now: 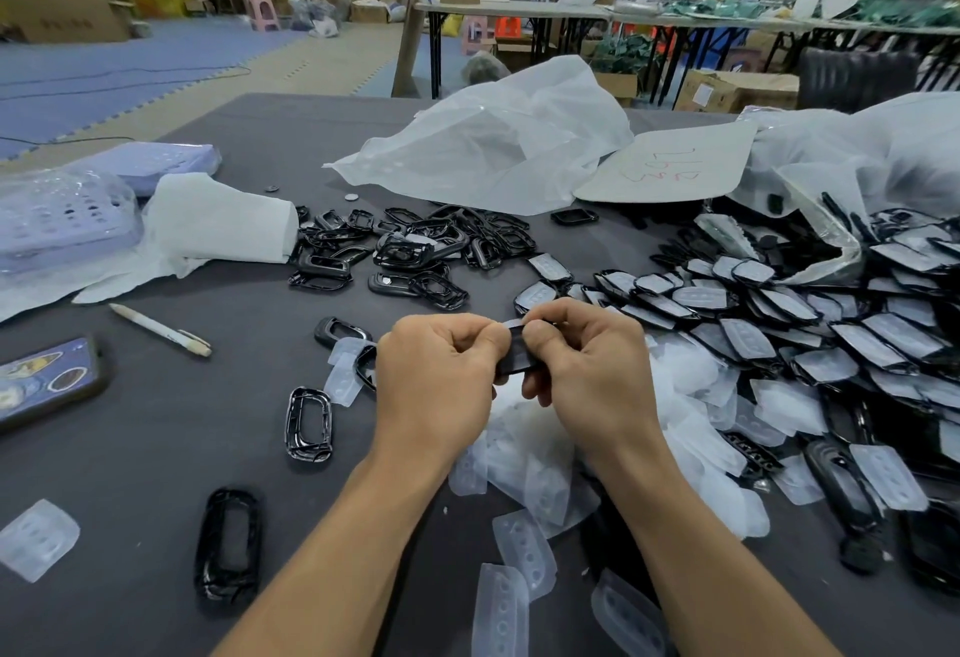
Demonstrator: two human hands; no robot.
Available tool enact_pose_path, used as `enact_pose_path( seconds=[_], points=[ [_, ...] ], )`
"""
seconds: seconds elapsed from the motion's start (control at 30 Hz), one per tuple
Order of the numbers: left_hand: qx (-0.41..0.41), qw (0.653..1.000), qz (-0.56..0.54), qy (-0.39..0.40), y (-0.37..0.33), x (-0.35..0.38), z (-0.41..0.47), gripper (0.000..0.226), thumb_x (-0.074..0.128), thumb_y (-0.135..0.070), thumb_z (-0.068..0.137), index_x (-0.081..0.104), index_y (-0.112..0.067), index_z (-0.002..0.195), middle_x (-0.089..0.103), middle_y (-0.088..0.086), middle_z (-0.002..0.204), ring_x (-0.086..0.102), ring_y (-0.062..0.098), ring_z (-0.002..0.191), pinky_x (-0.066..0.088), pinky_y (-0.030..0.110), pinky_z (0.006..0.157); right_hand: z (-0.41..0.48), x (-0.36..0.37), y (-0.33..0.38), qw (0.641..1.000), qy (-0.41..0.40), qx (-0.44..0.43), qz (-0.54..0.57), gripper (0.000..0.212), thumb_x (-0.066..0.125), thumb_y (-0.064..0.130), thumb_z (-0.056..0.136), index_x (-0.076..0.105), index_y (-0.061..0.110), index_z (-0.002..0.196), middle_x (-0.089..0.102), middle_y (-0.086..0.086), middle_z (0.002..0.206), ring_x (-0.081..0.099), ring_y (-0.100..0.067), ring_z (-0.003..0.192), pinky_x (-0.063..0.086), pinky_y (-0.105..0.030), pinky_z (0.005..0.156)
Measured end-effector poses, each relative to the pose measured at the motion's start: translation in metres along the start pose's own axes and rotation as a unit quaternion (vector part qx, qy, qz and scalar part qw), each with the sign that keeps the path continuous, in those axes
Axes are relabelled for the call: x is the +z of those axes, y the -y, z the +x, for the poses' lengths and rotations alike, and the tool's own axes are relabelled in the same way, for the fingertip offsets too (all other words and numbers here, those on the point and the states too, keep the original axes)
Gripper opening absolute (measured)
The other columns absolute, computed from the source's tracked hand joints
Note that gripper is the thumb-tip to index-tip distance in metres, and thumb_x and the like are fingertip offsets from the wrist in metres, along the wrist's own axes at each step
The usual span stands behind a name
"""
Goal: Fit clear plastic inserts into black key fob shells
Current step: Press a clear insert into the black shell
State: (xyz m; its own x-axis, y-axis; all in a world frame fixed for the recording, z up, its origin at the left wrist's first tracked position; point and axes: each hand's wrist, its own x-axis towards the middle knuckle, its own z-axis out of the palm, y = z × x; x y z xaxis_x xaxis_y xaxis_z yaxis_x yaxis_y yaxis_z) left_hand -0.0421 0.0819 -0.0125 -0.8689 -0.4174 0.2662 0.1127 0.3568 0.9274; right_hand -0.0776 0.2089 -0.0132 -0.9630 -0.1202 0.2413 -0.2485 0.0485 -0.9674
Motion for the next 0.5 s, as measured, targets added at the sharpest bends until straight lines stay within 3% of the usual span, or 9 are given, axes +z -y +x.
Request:
enact_pose_path(
  seconds=[0.13,0.23,0.3,0.37,0.5],
  points=[
    [0.017,0.999,0.043,-0.014,0.000,0.001,-0.002,0.017,0.067,-0.035,0.085,0.075,-0.048,0.079,0.069,-0.017,0.056,0.067,0.008,0.051,0.058,0.032,0.055,0.000,-0.002,-0.002,0.999,0.007,0.020,0.028,0.039,0.056,-0.004,0.098,0.072,0.021,0.073,0.065,-0.009,0.055,0.057,-0.018,0.041,0.045,-0.026,0.041],
    [0.006,0.999,0.033,-0.014,0.004,0.000,0.001,0.031,0.073,-0.022,0.091,0.078,-0.043,0.069,0.070,-0.015,0.057,0.068,0.007,0.049,0.056,0.025,0.052,0.000,-0.003,-0.002,0.999,0.013,0.021,0.026,0.031,0.055,-0.003,0.094,0.076,0.017,0.083,0.071,-0.013,0.066,0.063,-0.023,0.049,0.051,-0.033,0.048],
    [-0.013,1.000,0.007,-0.010,0.005,-0.002,0.004,0.033,0.074,-0.015,0.092,0.080,-0.039,0.071,0.071,-0.007,0.056,0.068,0.012,0.047,0.054,0.026,0.051,-0.001,-0.007,-0.002,0.999,0.005,-0.008,-0.043,0.030,0.062,0.005,0.083,0.079,0.026,0.097,0.078,0.001,0.083,0.072,-0.017,0.067,0.058,-0.033,0.061],
    [-0.032,0.999,-0.009,-0.003,0.007,-0.005,0.007,0.030,0.073,-0.013,0.093,0.080,-0.034,0.072,0.070,0.000,0.054,0.066,0.015,0.045,0.053,0.028,0.050,-0.001,-0.011,-0.001,0.991,0.028,-0.046,-0.126,0.041,0.070,0.016,0.074,0.077,0.036,0.109,0.076,0.019,0.097,0.073,-0.007,0.087,0.059,-0.023,0.075],
    [-0.046,0.999,-0.013,0.018,0.009,-0.007,0.008,0.024,0.074,-0.022,0.093,0.081,-0.033,0.073,0.071,-0.001,0.056,0.065,0.013,0.045,0.048,0.024,0.045,-0.003,-0.014,0.003,0.978,0.035,-0.070,-0.193,0.042,0.081,0.016,0.070,0.078,0.037,0.105,0.074,0.024,0.089,0.071,-0.006,0.083,0.058,-0.023,0.077]
  ],
)
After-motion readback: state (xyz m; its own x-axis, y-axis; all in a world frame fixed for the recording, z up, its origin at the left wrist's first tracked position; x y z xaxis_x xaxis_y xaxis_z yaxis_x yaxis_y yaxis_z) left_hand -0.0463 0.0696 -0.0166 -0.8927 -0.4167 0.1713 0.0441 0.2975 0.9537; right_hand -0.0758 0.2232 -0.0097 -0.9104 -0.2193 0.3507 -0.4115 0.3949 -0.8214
